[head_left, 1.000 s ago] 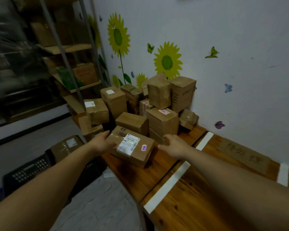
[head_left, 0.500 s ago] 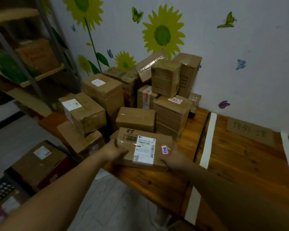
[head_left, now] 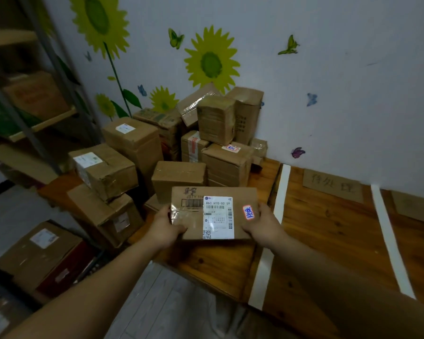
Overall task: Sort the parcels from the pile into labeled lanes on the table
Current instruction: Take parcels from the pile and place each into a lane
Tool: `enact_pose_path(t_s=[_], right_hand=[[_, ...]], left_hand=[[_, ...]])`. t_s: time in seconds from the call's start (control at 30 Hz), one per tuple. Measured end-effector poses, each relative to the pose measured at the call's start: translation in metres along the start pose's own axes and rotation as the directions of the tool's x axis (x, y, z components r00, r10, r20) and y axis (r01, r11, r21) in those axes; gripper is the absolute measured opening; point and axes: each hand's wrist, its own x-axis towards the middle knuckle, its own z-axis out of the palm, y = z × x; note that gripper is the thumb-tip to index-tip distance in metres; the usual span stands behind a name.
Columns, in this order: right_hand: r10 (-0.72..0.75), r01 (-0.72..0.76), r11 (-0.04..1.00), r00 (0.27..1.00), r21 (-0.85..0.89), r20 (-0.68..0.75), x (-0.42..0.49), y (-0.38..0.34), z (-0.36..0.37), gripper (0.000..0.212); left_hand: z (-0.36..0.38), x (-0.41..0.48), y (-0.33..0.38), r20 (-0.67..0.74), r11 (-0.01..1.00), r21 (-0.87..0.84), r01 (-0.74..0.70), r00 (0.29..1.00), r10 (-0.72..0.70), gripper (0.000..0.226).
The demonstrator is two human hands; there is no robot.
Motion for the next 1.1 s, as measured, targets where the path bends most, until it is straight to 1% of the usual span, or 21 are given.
enact_pose_path(t_s=[0.13,0.23,0.3,0.4,0.53,0.67,0.77,0.87,0.97,1.1], right_hand=[[-0.035,0.049,0.994,0.99,0.101,-0.138,-0.033,0.016,-0.061,0.07],[-0.051,0.088,0.987,0.966,0.136,-0.254,-0.055,0.04,-0.118,0.072],[-0.055,0.102,0.987,0.94,0.123,-0.338,-0.072,0.06,-0.157,0.071],[-0.031,0.095,0.988,0.893,0.121,-0.448,-0.097,0.093,-0.212,0.069],[0.068,0.042,0.983,0.82,0.178,-0.569,-0.128,0.135,-0.271,0.07],[0.147,-0.008,0.978,0.74,0.21,-0.656,-0.152,0.178,-0.312,0.066],[0.232,-0.047,0.96,0.683,0.275,-0.693,-0.167,0.201,-0.337,0.065],[0.3,-0.097,0.947,0.61,0.307,-0.734,-0.181,0.216,-0.362,0.063],[0.325,-0.138,0.944,0.542,0.3,-0.775,-0.193,0.23,-0.388,0.069],[0.362,-0.148,0.931,0.478,0.333,-0.8,-0.21,0.251,-0.413,0.067]], left_hand=[[0.044,-0.038,0.037,-0.023,0.994,-0.04,-0.099,0.995,0.098,0.075],[0.088,-0.061,0.069,-0.029,0.979,-0.022,-0.203,0.979,0.202,0.07],[0.121,-0.076,0.091,-0.018,0.963,-0.029,-0.268,0.963,0.267,0.066],[0.175,-0.098,0.121,0.058,0.935,-0.089,-0.343,0.936,0.348,0.063],[0.242,-0.121,0.152,0.186,0.906,-0.121,-0.405,0.888,0.421,0.061],[0.303,-0.129,0.177,0.32,0.877,-0.146,-0.457,0.817,0.479,0.061],[0.344,-0.132,0.196,0.416,0.864,-0.16,-0.477,0.761,0.497,0.06],[0.383,-0.131,0.215,0.511,0.847,-0.148,-0.511,0.694,0.508,0.059],[0.418,-0.135,0.232,0.58,0.825,-0.163,-0.541,0.623,0.524,0.058],[0.456,-0.148,0.248,0.647,0.806,-0.168,-0.567,0.554,0.525,0.057]])
